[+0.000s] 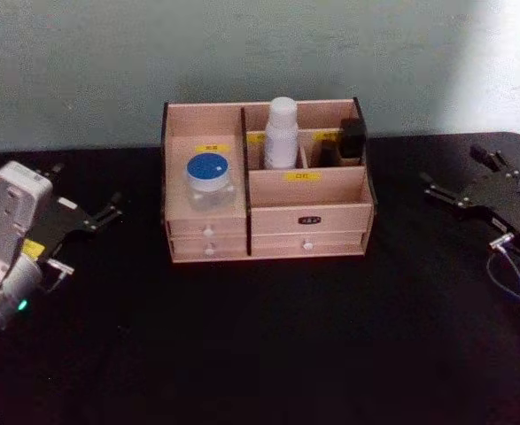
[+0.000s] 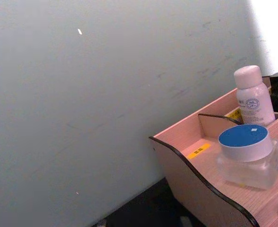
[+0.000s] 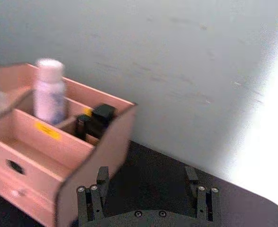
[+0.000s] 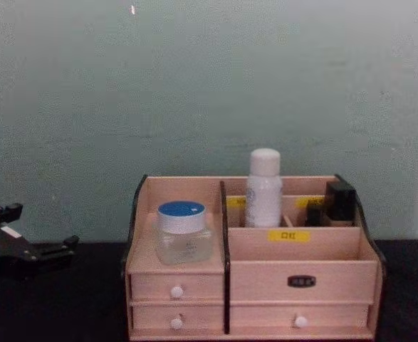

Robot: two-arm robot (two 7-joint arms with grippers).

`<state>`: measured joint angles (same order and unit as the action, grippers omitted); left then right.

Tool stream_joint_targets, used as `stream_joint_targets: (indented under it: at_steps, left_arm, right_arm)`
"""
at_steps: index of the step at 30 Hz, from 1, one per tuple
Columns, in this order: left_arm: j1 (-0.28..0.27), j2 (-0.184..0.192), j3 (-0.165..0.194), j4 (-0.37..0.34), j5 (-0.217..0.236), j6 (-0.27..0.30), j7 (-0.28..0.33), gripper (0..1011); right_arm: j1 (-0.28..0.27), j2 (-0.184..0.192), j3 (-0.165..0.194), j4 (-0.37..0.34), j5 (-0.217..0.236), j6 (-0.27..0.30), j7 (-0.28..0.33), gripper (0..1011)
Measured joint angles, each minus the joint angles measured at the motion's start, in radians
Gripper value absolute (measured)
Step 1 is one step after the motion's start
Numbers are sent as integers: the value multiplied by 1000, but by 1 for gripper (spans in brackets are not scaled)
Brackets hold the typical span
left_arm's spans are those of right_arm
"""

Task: Pick up the facial cleanser and watermelon frost from the table and place them into the tiered storage box.

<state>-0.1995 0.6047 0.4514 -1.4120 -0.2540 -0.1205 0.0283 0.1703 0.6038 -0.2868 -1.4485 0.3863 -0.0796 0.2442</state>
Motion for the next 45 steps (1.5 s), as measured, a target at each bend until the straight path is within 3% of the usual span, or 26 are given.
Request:
stream_joint_targets:
  at_steps: [2, 6, 11, 19, 25, 45]
  left_arm:
    - [0, 0, 0, 0, 0, 0, 0, 1001]
    - [0, 0, 0, 0, 0, 0, 0, 1001]
    - [0, 0, 0, 0, 0, 0, 0, 1001]
    - [0, 0, 0, 0, 0, 0, 0, 1001]
    - [0, 0, 0, 0, 0, 0, 0, 1001]
    - [0, 0, 0, 0, 0, 0, 0, 1001]
  right_arm:
    - [-9, -17, 2, -1, -54, 14, -72, 1002]
    - [-12, -43, -8, 2, -131, 31, -152, 1002]
    - [0, -78, -34, 27, -221, 45, -227, 1002]
    - [51, -136, -81, 110, -343, 51, -288, 1002]
    - [71, -156, -85, 143, -372, 70, -291, 1002]
    - [68, -153, -85, 137, -370, 65, -291, 1002]
